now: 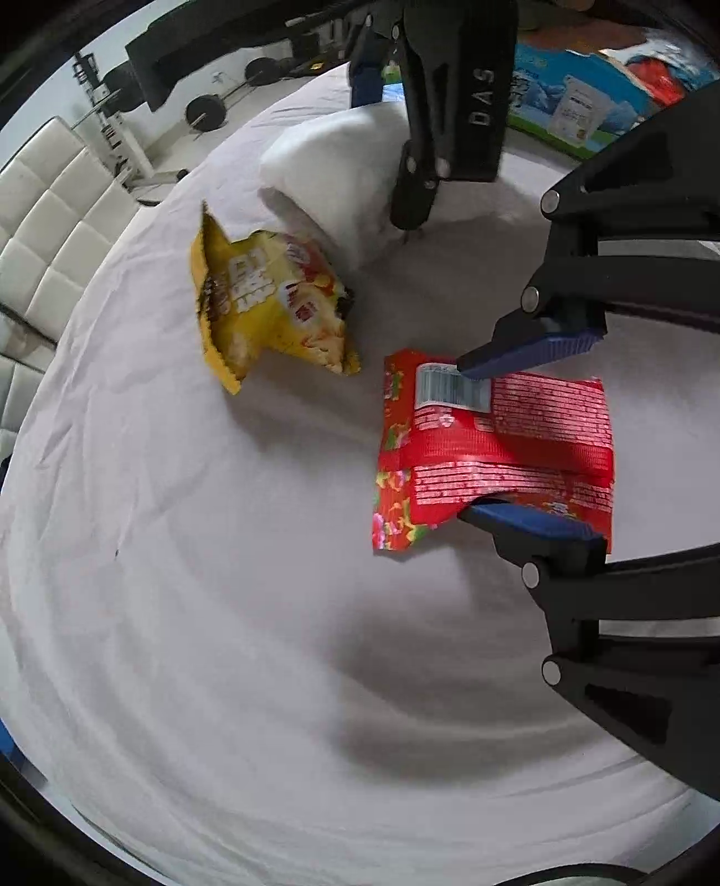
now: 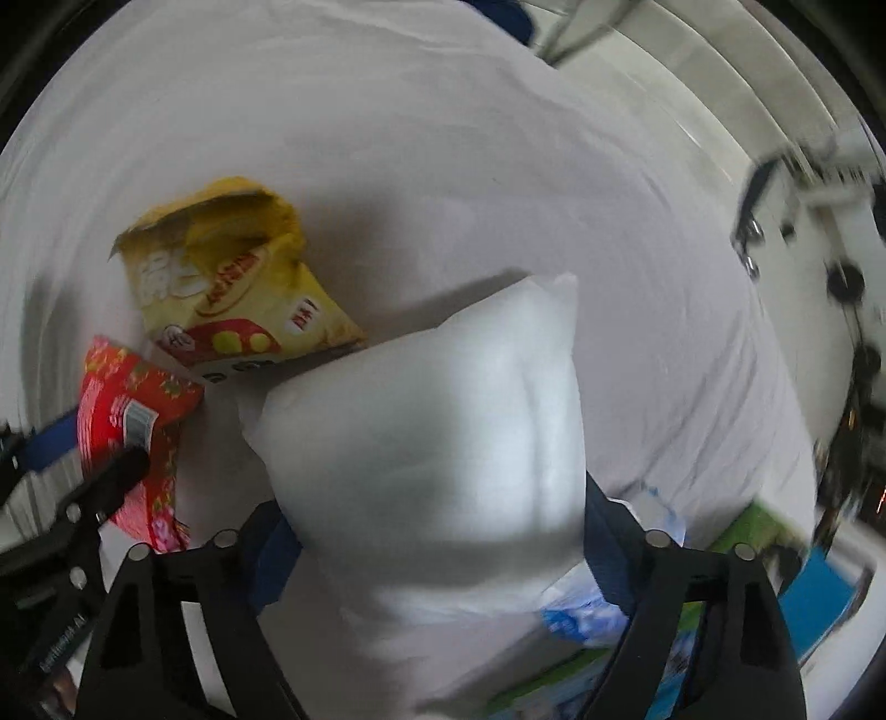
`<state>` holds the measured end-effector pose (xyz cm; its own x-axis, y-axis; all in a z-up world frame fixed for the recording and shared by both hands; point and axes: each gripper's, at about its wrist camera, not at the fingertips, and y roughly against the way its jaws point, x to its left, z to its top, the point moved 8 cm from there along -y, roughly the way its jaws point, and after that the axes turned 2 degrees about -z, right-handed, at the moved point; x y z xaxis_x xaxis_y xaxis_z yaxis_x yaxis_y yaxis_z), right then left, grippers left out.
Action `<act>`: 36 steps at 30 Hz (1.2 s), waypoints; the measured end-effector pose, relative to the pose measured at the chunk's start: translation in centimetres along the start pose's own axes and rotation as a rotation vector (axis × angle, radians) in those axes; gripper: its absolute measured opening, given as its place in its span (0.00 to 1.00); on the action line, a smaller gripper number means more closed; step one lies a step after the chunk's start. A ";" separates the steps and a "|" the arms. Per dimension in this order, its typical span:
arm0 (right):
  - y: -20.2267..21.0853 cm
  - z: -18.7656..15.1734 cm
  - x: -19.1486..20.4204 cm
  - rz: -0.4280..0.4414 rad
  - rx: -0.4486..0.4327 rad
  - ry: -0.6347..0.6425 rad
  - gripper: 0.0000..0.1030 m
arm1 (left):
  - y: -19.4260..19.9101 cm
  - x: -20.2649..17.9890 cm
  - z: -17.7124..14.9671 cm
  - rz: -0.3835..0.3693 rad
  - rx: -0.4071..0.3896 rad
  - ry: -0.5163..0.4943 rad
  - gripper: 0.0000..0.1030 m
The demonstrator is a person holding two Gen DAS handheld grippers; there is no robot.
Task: Organize soft objects
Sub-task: 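Grasp the red wrapped bar with the left gripper while the right grasps the white pouch, then carry the red bar and white pouch over the cardboard box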
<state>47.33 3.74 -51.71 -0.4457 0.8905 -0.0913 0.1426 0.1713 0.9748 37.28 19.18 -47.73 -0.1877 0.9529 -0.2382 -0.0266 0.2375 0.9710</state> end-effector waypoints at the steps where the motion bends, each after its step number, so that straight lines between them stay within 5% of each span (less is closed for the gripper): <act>1: 0.0 -0.5 -0.4 0.016 0.015 -0.060 0.79 | -0.2 0.0 0.1 -0.008 0.010 -0.003 0.42; 8: -0.2 -4.8 -0.1 0.189 0.037 -0.283 0.77 | -0.5 0.1 -0.9 -0.027 0.059 -0.007 0.51; 12: -0.4 -7.4 -0.7 0.216 0.010 -0.378 0.77 | -1.4 0.1 -1.6 0.044 0.075 -0.044 0.59; 17: -0.5 -9.0 -1.1 0.289 0.001 -0.435 0.78 | -1.5 -1.1 -1.5 0.167 -0.019 -0.165 0.46; 21: -0.2 -9.2 -2.0 0.272 -0.051 -0.461 0.77 | -1.2 -1.1 -2.3 0.152 -0.026 -0.172 0.42; 36: -1.2 -20.1 -1.0 0.326 0.000 -0.582 0.76 | -0.6 2.7 -16.7 0.127 0.080 -0.201 0.42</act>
<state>29.86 -5.78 -48.72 0.1701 0.9789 0.1136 0.1896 -0.1457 0.9710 20.43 18.49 -48.60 0.0142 0.9925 -0.1210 0.0643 0.1199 0.9907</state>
